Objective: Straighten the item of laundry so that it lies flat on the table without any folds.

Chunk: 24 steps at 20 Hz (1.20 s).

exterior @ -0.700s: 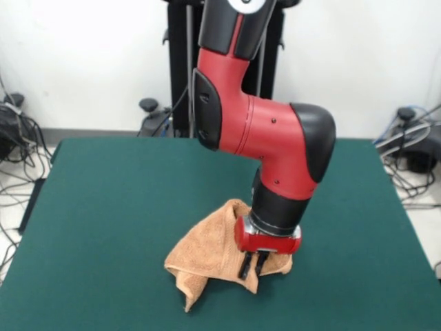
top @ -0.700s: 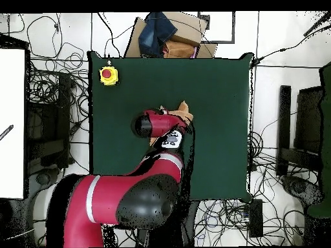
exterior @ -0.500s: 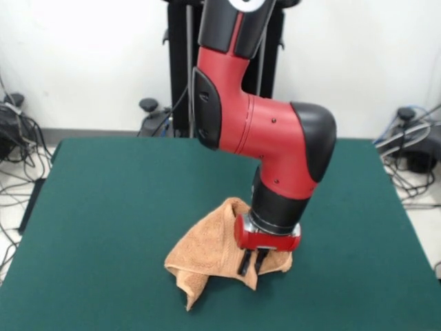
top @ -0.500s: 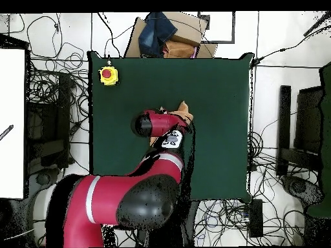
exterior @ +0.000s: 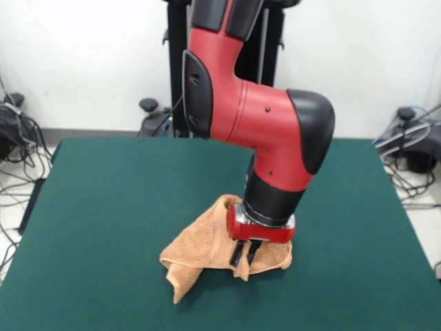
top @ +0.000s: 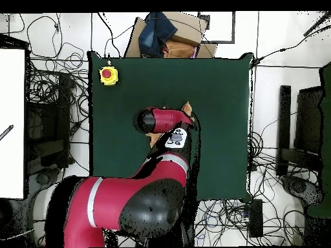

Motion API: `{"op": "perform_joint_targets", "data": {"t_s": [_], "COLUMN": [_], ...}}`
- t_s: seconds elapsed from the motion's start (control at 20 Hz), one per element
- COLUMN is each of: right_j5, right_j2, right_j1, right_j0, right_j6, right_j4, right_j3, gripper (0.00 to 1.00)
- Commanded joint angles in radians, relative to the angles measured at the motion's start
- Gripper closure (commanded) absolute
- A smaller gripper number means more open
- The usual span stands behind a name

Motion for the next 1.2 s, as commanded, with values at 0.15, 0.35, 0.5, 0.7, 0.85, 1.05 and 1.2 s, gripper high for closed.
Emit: {"op": "perform_joint_targets", "data": {"t_s": [0.15,0.35,0.5,0.7,0.85,1.05,1.2], "right_j5": [0.098,0.092,0.086,0.081,0.087,0.104,0.079], "right_j2": [0.045,0.042,0.046,0.051,0.076,0.133,0.146], "right_j1": [-0.013,-0.017,-0.019,-0.021,-0.06,-0.172,-0.207], "right_j0": [-0.019,-0.018,-0.02,-0.022,-0.028,-0.063,-0.059], "right_j6": [0.059,0.061,0.061,0.06,0.053,0.015,0.024], "right_j4": [-0.061,-0.066,-0.067,-0.071,-0.075,-0.095,-0.114], "right_j3": [0.048,0.056,0.06,0.065,0.106,0.226,0.284], "gripper": [1.0,1.0,1.0,1.0,1.0,1.0,1.0]}}
